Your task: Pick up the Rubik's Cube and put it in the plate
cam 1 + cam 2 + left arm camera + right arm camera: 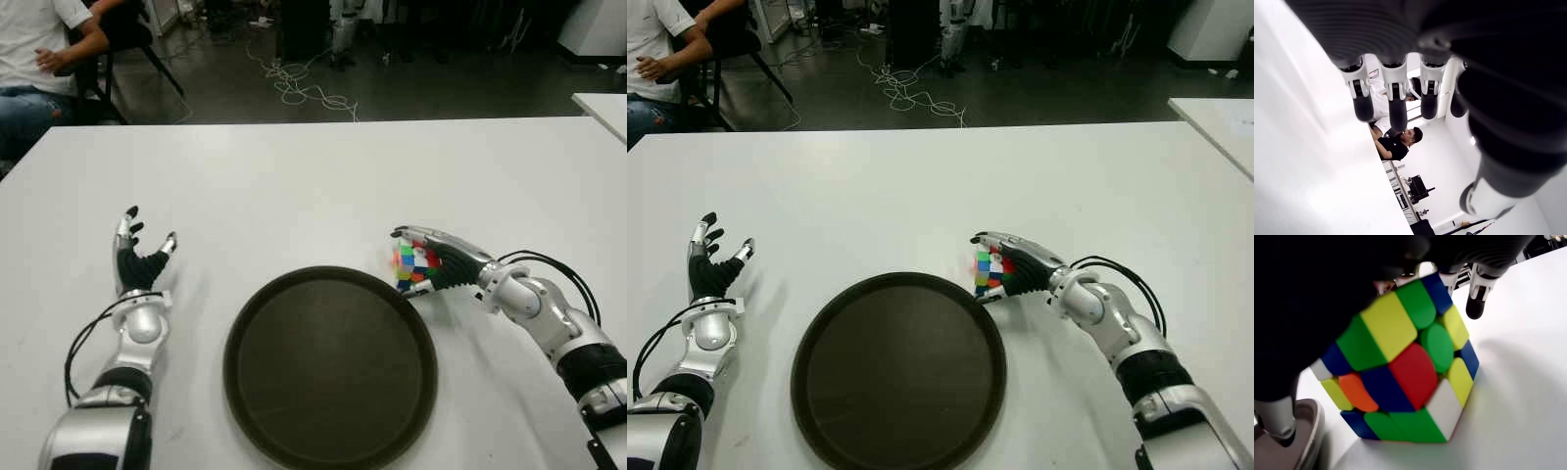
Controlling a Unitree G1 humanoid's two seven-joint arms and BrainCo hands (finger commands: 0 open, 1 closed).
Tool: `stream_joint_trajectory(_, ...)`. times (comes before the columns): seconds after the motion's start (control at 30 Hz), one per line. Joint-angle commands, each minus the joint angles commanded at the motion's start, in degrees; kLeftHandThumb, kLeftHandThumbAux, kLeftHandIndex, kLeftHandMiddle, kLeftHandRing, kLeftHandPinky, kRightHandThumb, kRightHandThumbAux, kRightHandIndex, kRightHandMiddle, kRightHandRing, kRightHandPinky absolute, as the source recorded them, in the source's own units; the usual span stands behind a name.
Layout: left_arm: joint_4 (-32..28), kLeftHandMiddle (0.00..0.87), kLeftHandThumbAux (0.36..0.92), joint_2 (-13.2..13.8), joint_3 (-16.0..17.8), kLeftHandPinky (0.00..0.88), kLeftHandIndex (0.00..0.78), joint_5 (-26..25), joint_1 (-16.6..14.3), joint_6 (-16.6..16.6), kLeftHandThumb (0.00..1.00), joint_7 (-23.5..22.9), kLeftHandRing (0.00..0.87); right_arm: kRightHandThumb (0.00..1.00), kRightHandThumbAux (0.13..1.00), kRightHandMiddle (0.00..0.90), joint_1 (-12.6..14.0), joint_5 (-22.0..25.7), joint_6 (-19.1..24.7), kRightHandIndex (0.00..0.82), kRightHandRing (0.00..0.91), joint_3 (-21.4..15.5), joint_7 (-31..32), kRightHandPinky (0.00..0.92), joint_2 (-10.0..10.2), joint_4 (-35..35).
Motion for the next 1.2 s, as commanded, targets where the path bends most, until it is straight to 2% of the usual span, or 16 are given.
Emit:
stream_joint_trajectory(0.17,0.0,0.122,0.764,0.0,-0.4,0.102,0.085,0.6,0.0,0.5,0.0,1.3,0.117,0.0,0.592,0.0,0.3,0.0,0.4,0.0,0.009,0.3,-0.3,0.01,0.8,0.5)
stream_joint_trajectory(0.43,0.0,0.137,0.767,0.1,-0.5,0.118,0.094,0.6,0.0,0.6,0.0,1.6,0.134,0.0,0.621,0.0,0.3,1.0,-0.3,0.0,0.021,0.1,0.1,0.019,1.1,1.0)
stream_joint_trajectory(0.83,0.3,0.134,0.797,0.2,-0.3,0.135,0.097,0.3,-0.1,0.7,0.0,1.4,0.138,0.0,0.596,0.0,-0.1,0.5,0.0,0.0,0.02,0.5,-0.6,0.021,1.3,1.8)
stream_joint_trajectory(1.2,0.5,0.116,0.779,0.2,0.2,0.129,0.086,-0.4,-0.2,1.1,0.0,0.5,0.123,0.0,0.603,0.005,-0.5,0.6,-0.4,0.0,0.021,0.6,-1.1,0.02,1.5,2.9)
